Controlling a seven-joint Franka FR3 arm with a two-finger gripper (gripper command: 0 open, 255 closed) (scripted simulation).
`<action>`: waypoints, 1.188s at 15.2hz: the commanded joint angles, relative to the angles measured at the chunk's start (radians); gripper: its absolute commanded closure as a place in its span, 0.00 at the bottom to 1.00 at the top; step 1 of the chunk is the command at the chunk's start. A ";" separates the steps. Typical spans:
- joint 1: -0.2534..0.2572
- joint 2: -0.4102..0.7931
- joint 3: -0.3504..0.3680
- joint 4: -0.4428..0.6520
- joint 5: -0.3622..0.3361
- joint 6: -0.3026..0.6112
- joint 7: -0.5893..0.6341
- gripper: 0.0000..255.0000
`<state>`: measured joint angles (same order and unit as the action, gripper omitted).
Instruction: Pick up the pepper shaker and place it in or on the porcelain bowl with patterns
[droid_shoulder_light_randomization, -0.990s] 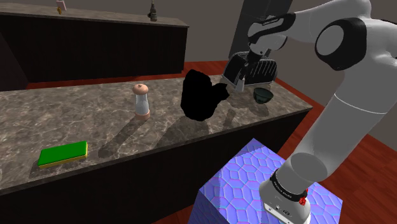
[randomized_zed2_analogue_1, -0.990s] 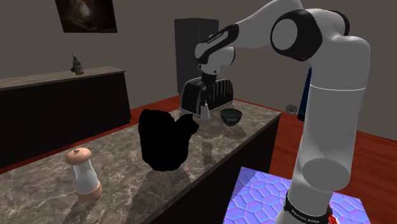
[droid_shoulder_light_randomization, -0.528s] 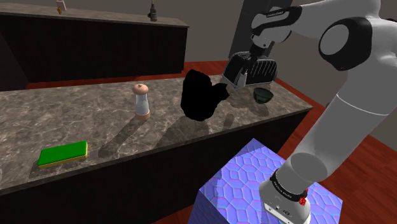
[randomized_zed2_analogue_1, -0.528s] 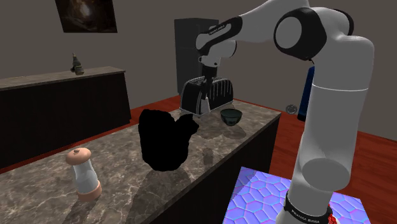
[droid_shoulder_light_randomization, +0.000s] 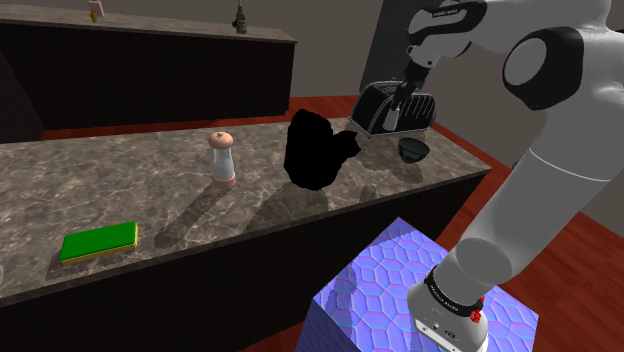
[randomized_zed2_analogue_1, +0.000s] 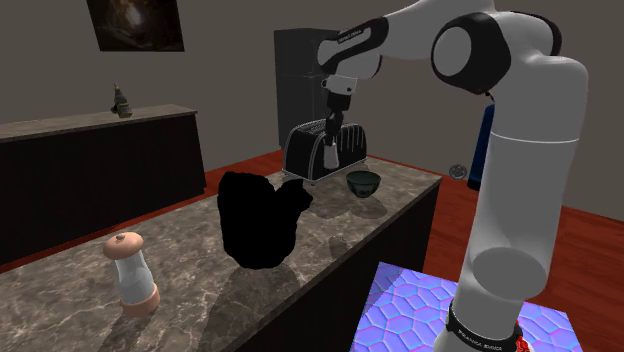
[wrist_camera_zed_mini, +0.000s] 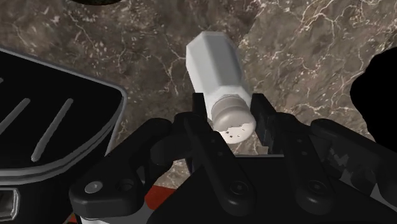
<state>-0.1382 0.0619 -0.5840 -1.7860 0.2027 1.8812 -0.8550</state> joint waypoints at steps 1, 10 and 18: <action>-0.027 0.010 -0.022 0.034 0.007 -0.034 -0.046 1.00; -0.180 0.126 -0.114 0.218 0.086 -0.173 -0.271 1.00; -0.204 0.150 -0.122 0.175 0.106 -0.120 -0.321 1.00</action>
<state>-0.3452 0.2179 -0.7058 -1.5878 0.3112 1.7419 -1.1728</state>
